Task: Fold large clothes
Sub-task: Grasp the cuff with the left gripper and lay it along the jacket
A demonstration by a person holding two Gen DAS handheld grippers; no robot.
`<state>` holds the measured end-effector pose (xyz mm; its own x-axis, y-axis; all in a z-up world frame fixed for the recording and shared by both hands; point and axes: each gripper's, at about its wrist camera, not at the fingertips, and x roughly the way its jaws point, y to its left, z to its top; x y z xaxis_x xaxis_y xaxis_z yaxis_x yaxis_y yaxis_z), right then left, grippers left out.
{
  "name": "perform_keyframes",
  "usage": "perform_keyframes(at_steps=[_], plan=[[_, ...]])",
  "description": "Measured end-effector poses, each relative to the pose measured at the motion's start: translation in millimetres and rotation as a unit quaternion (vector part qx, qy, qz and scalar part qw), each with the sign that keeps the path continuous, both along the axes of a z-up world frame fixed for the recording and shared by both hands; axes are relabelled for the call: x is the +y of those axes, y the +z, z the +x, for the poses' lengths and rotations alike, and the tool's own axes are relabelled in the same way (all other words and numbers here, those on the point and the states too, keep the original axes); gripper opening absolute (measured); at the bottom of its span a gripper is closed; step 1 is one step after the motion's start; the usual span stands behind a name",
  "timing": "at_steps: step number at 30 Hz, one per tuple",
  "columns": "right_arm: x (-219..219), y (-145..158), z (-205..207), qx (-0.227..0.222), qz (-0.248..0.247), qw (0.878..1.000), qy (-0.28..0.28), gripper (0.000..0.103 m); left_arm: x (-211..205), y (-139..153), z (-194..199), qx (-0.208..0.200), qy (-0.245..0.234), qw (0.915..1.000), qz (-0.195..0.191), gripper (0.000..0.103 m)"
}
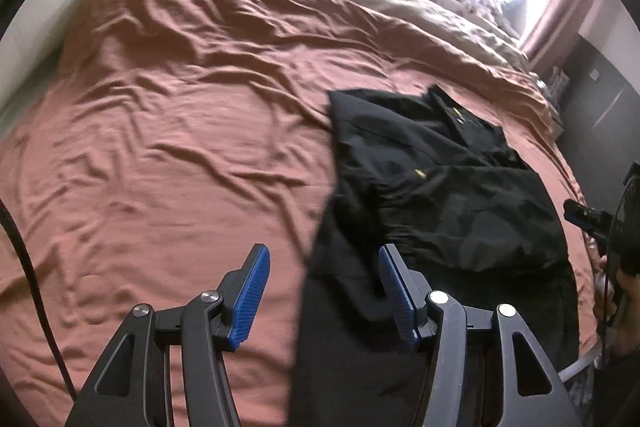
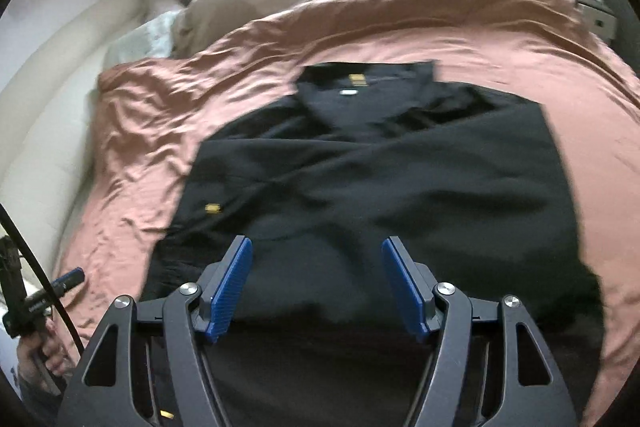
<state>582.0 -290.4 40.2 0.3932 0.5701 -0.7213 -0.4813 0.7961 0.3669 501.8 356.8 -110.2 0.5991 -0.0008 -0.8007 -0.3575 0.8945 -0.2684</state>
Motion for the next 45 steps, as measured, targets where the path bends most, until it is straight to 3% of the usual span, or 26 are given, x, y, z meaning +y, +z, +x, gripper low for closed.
perform_keyframes(at_steps=[7, 12, 14, 16, 19, 20, 22, 25, 26, 27, 35, 39, 45], plan=[[-93, -18, 12, -0.013, -0.056, 0.997, -0.051, 0.066, -46, -40, 53, 0.031, -0.035, 0.9986, -0.023, 0.059], [-118, -34, 8, -0.009, -0.1, 0.992, -0.078, 0.066, -64, -75, 78, 0.075, -0.038, 0.996, -0.03, 0.059], [-120, -41, 4, -0.002, -0.115, 0.99, -0.085, 0.065, -66, -87, 82, 0.093, -0.031, 0.9947, -0.031, 0.059], [-81, -53, -9, 0.005, -0.131, 0.987, -0.094, 0.065, -67, -95, 84, 0.097, -0.029, 0.9942, -0.037, 0.059], [-85, -77, 2, 0.021, -0.152, 0.983, -0.103, 0.061, -72, -97, 86, 0.095, -0.033, 0.9947, -0.022, 0.057], [-86, -84, 5, 0.027, -0.16, 0.981, -0.107, 0.059, -74, -97, 87, 0.093, -0.038, 0.9947, -0.022, 0.046], [-83, -96, 10, 0.033, -0.18, 0.974, -0.132, 0.058, -78, -95, 89, 0.097, -0.044, 0.9943, -0.011, 0.038], [-78, -103, 18, 0.051, -0.147, 0.977, -0.144, 0.058, -83, -82, 88, 0.088, -0.059, 0.9944, 0.005, 0.023], [-77, -101, 16, 0.049, -0.148, 0.977, -0.142, 0.058, -84, -76, 88, 0.083, -0.06, 0.9947, 0.006, 0.014], [-75, -101, 13, 0.046, -0.152, 0.977, -0.14, 0.058, -83, -69, 88, 0.075, -0.061, 0.9953, 0.004, 0.012], [-59, -82, -15, 0.032, -0.134, 0.984, -0.112, 0.058, -76, -21, 109, 0.03, -0.062, 0.9971, 0.031, 0.009], [-57, -74, -20, 0.026, -0.119, 0.986, -0.11, 0.058, -68, -30, 121, 0.041, -0.057, 0.997, 0.033, 0.009], [-51, -67, -16, 0.016, -0.111, 0.988, -0.107, 0.058, -55, -70, 127, 0.076, -0.042, 0.9961, 0.015, 0.009]])
